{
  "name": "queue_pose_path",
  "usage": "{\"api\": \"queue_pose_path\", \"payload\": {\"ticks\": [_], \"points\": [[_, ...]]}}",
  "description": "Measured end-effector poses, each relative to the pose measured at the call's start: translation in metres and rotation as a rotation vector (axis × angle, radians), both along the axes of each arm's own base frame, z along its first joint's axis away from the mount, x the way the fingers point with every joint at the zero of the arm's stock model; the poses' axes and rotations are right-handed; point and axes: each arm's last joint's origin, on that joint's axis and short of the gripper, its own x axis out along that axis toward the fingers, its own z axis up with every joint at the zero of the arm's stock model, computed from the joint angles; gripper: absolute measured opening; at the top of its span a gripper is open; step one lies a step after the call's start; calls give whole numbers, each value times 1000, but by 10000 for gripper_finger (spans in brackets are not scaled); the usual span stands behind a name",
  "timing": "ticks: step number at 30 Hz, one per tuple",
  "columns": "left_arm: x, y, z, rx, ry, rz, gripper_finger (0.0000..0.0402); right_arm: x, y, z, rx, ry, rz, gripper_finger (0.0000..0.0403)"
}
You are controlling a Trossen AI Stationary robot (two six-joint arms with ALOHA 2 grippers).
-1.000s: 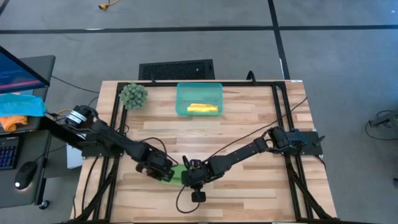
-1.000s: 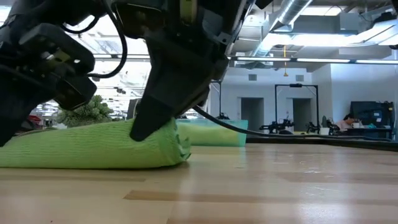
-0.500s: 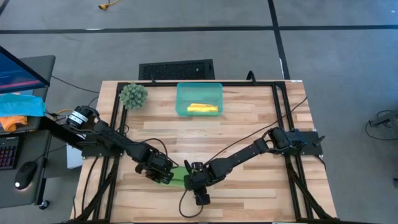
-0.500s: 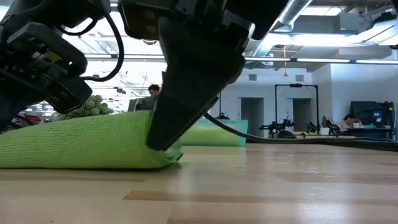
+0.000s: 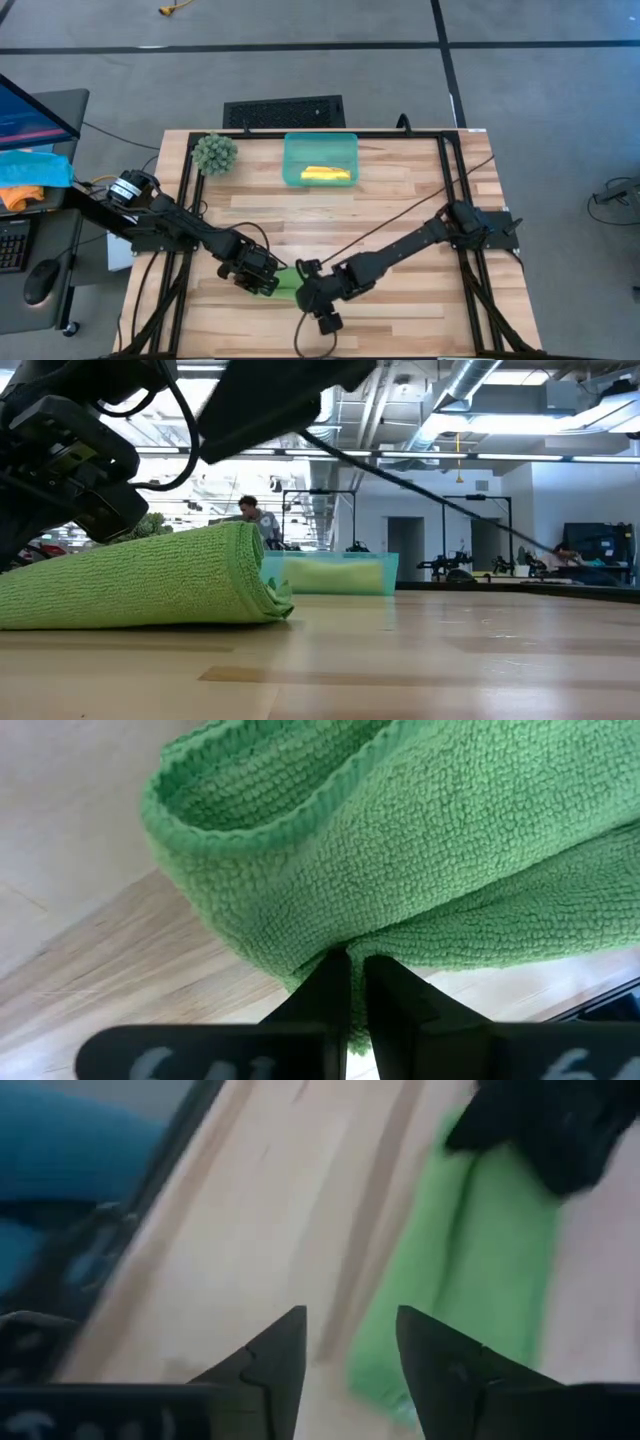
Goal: Roll microfiber towels into tight, uniform cylinder then place into a basket
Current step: Roll the green microfiber cloth
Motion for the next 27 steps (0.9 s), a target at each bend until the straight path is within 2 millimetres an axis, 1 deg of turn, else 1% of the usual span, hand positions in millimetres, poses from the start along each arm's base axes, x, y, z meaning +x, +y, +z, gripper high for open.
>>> {"api": "queue_pose_path", "payload": {"ticks": [2,5,7,10,16,20,22,24,27], "points": [[0,0,0,-1,0,-1,15,3,5,-4,-77,-64,9,175],[0,0,0,0,-1,-4,15,7,4,-15,-144,-84,-5,167],[0,0,0,0,-1,-4,15,11,2,-22,-124,-78,-36,161],[0,0,0,0,-5,-8,15,14,0,-35,-121,-55,-18,155],[0,0,0,1,-5,-12,15,15,2,-44,-124,-39,-10,143],[0,0,0,2,-8,-18,15,20,-8,-47,-104,-16,-89,135],[0,0,0,4,-15,-33,15,22,-12,-48,-92,-13,-101,132],[0,0,0,5,-22,-46,15,25,-16,-55,-91,7,-112,129],[0,0,0,7,-30,-64,15,22,-16,-64,-108,43,-115,124]]}}
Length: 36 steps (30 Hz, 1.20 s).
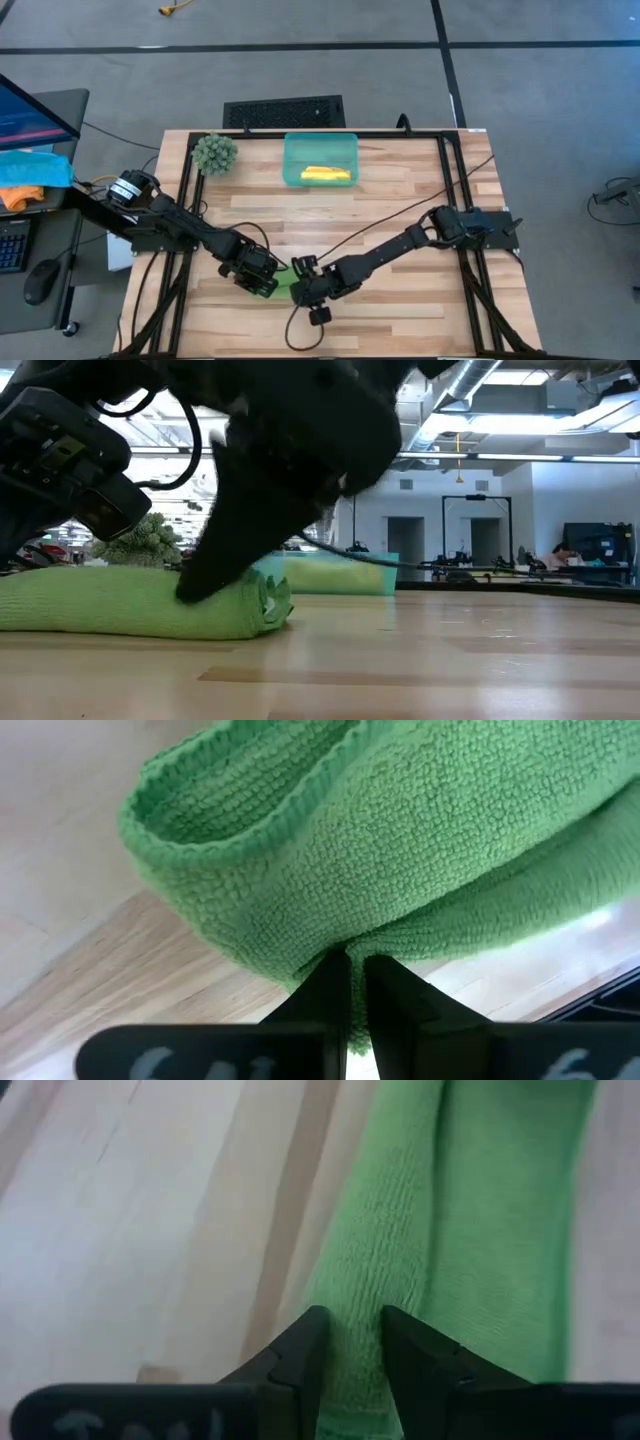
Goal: Roll microfiber towels into tight, uniform cylinder then place into a basket
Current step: Roll the green microfiber cloth
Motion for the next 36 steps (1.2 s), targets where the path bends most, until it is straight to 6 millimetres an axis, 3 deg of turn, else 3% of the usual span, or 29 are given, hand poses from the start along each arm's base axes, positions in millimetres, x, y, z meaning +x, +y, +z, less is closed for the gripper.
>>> {"api": "queue_pose_path", "payload": {"ticks": [3,10,18,30,36], "points": [[0,0,0,2,-11,-22,15,2,-2,-10,-5,16,-12,121],[0,0,0,8,-43,-87,15,2,-5,-9,10,30,-33,120],[10,-5,2,-17,-230,-234,17,1,-7,-10,4,51,-36,120],[7,-15,4,-18,-273,-327,122,1,-9,-11,7,56,-37,120],[6,-16,9,-30,-308,-401,130,1,-9,-11,7,57,-37,120]]}}
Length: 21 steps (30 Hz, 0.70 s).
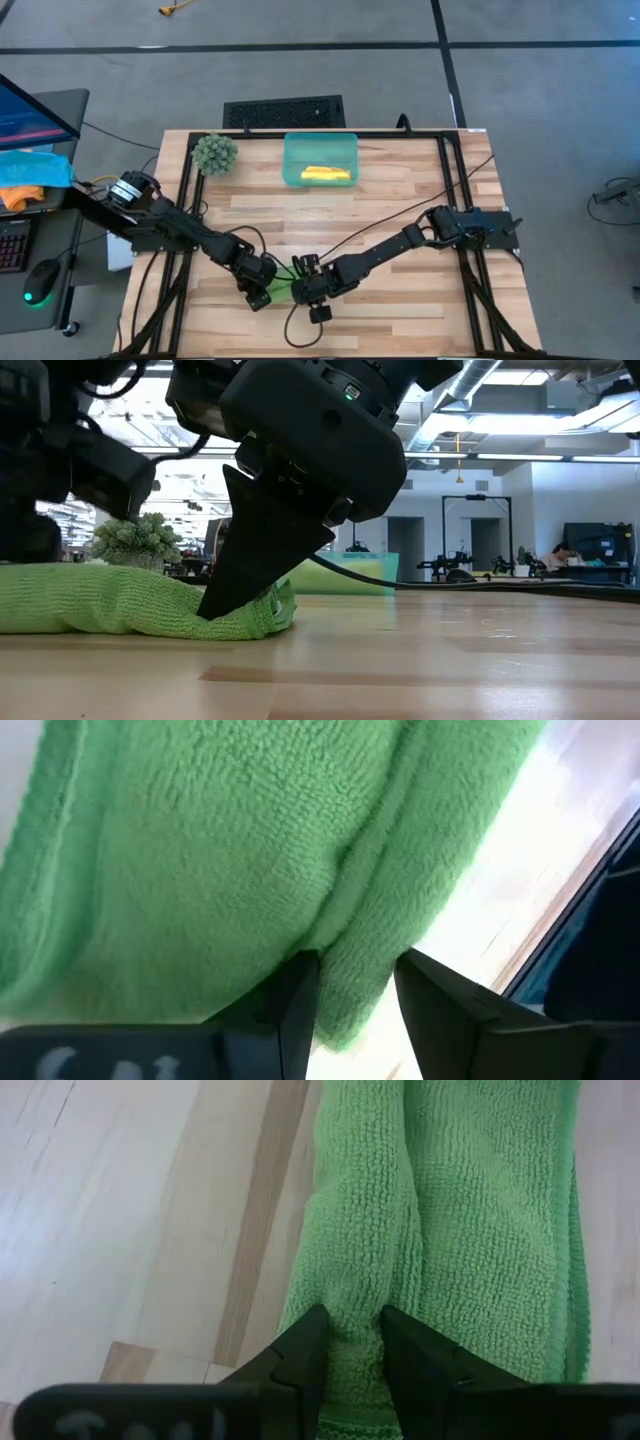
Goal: Roll microfiber towels into tight, uniform cylinder then place into a basket
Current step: Roll the green microfiber cloth
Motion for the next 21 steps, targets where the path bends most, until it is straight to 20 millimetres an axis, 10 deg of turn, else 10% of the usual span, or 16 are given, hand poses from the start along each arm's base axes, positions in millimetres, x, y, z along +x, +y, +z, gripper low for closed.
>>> {"api": "queue_pose_path", "payload": {"ticks": [13,21], "points": [[-26,-13,73,220,-327,10,119,0,0,0,6,1,1,120],[-35,-54,55,391,-502,-118,118,0,0,0,24,4,-8,120]]}}
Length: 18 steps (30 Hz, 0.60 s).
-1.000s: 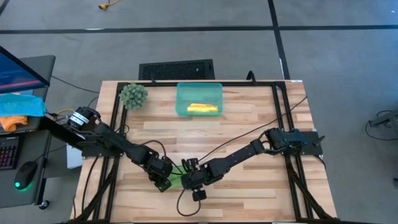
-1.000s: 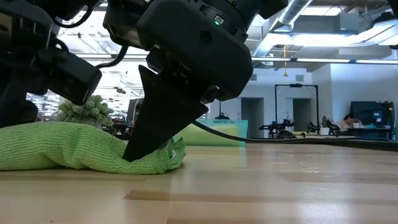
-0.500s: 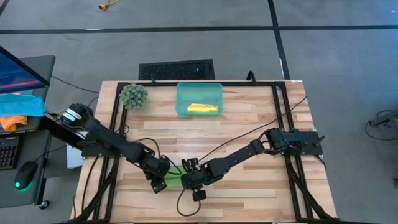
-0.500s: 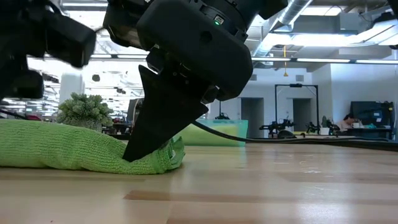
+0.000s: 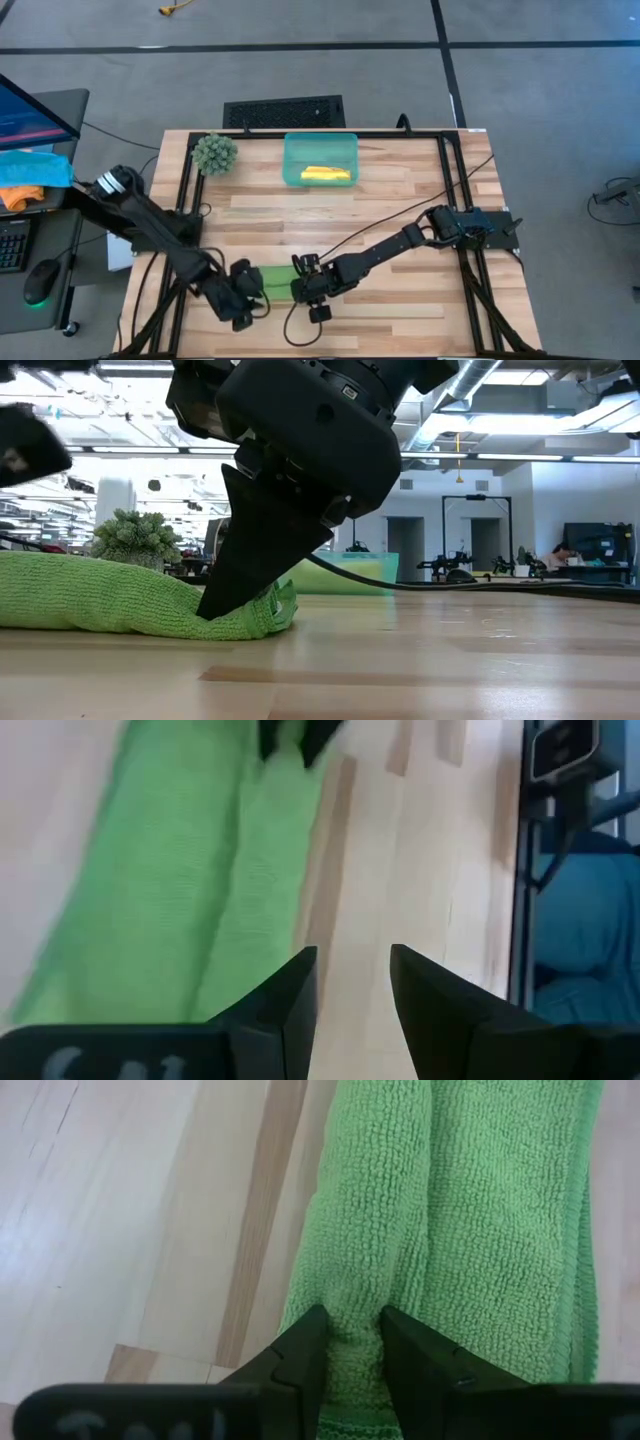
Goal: Roll microfiber towels into tight, uniform cylinder then place into a basket
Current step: Roll the green microfiber cloth
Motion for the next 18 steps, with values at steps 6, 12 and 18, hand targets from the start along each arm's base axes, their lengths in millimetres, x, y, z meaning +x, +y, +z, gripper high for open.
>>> {"api": "queue_pose_path", "payload": {"ticks": [6,12,18], "points": [[12,-13,-30,11,41,-67,118,0,0,0,7,1,3,120],[19,-4,-39,54,88,-14,118,0,0,0,7,1,3,120],[22,5,-41,83,103,32,118,0,1,0,9,3,7,120]]}}
